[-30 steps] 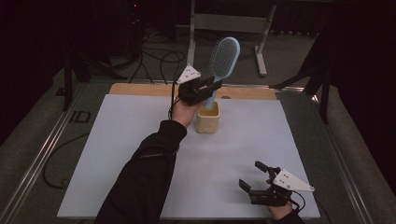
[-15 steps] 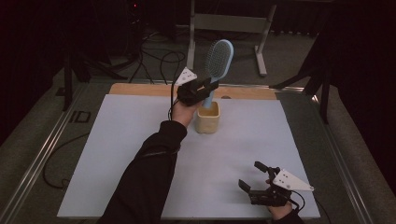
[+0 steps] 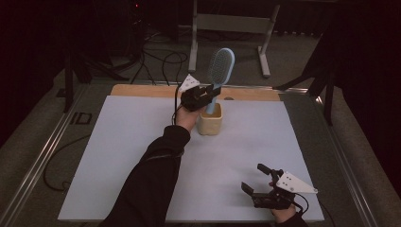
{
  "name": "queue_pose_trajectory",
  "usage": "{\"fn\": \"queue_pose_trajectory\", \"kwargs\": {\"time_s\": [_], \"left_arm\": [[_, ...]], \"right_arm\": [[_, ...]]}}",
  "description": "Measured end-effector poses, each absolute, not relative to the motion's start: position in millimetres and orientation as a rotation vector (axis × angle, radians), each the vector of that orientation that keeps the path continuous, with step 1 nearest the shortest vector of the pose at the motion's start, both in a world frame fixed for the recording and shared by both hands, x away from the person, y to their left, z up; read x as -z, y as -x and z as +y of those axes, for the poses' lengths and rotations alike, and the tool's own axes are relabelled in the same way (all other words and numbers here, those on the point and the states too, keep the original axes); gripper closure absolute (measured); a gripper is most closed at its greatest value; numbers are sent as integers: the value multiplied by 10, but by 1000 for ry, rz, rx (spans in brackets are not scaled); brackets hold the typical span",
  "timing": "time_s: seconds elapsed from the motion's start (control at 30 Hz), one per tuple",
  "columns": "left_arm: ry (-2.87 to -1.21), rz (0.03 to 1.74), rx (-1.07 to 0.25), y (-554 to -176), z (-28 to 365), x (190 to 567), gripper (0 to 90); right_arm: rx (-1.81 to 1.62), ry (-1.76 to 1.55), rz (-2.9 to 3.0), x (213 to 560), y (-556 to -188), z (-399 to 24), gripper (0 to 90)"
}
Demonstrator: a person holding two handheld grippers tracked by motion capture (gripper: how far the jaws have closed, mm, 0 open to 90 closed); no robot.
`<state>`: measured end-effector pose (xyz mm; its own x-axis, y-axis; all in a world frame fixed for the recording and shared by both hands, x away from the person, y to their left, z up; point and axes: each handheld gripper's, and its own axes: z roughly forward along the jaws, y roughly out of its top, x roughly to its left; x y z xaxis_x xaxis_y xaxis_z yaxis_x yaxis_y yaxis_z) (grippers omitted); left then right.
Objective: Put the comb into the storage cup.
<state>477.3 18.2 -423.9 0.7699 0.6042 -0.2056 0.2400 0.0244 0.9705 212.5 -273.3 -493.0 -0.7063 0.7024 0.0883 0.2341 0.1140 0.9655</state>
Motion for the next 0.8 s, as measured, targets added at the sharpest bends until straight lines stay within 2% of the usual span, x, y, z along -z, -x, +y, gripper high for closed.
{"fn": "queue_pose_trajectory", "kwargs": {"time_s": [0.07,0.23,0.8], "left_arm": [[-1576,710,-359,-4770,174,4269,700],[-1593,727,-332,-4795,184,4348,700],[-1644,741,-377,-4751,159,4502,698]], "right_arm": [[-1621,-908,2009,4930,-2125,-2736,88],[-1623,-907,2011,4931,-2125,-2738,88],[-1628,-908,2015,4932,-2124,-2737,88]]}}
